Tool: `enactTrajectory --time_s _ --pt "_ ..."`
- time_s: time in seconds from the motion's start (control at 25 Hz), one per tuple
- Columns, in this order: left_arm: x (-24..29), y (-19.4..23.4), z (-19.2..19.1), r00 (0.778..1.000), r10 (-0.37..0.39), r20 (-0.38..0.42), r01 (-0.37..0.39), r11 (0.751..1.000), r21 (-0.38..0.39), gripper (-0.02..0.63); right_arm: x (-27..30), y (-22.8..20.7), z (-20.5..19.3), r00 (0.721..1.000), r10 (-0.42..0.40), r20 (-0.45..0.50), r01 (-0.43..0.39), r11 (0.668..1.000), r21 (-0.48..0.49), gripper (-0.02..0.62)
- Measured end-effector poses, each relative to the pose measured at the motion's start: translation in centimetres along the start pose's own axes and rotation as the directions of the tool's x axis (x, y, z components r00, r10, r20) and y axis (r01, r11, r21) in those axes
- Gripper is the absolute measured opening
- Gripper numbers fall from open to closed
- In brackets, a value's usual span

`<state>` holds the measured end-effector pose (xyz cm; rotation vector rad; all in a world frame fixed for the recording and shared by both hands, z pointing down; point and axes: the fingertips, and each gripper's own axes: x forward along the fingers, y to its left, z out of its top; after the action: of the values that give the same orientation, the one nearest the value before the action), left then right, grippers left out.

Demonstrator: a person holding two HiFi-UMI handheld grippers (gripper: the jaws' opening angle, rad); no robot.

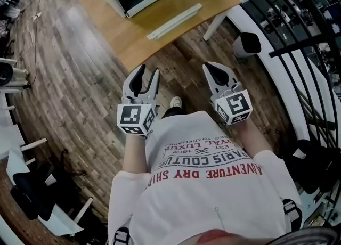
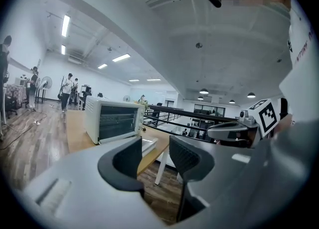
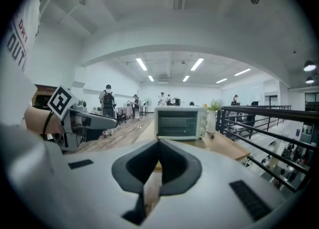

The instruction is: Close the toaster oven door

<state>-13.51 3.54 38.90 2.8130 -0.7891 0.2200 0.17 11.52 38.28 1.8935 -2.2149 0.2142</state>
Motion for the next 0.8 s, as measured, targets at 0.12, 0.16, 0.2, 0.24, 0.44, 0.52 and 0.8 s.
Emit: enactTrajectory --time_s 0.12,0.16,0.2,0.24,0.44,0.52,0.8 --pt "2.6 2.4 0.4 1.0 -0.006 -0.014 0.006 1.0 0.004 0.161 3.5 -1.6 0.5 1.0 -0.002 -0.013 0.002 1.0 0.002 -0.012" --pt "3.4 3.1 0.6 1.0 -0.005 -0.018 0.005 1.0 0.008 0.161 4.5 -2.0 0.7 1.0 0.0 -0.016 0.0 1.0 0.002 -0.012" --pt "4.1 3.8 0.8 1.0 -0.001 -0.022 0.001 1.0 0.011 0.161 5.4 -2.4 0.9 1.0 0.004 -0.019 -0.003 1.0 0.002 -0.012" --pt "4.7 4.4 0.9 1.0 0.006 -0.026 -0.006 1.0 0.009 0.161 6.2 -2.8 1.0 1.0 0.008 -0.024 -0.008 1.0 0.003 -0.012" --pt "6.8 6.7 -0.4 0.997 0.052 -0.064 -0.054 0.998 -0.028 0.161 9.9 -4.2 0.3 0.997 0.056 -0.058 -0.056 0.998 0.009 -0.012" --pt "7.9 7.4 -0.9 0.995 0.072 -0.074 -0.075 0.997 -0.036 0.161 11.4 -5.0 0.1 0.995 0.083 -0.064 -0.082 0.997 0.005 -0.012" --pt "11.4 8.9 -2.9 0.975 0.197 -0.104 -0.206 0.975 -0.085 0.161 17.2 -8.0 -0.1 0.966 0.246 -0.077 -0.247 0.969 -0.011 -0.012"
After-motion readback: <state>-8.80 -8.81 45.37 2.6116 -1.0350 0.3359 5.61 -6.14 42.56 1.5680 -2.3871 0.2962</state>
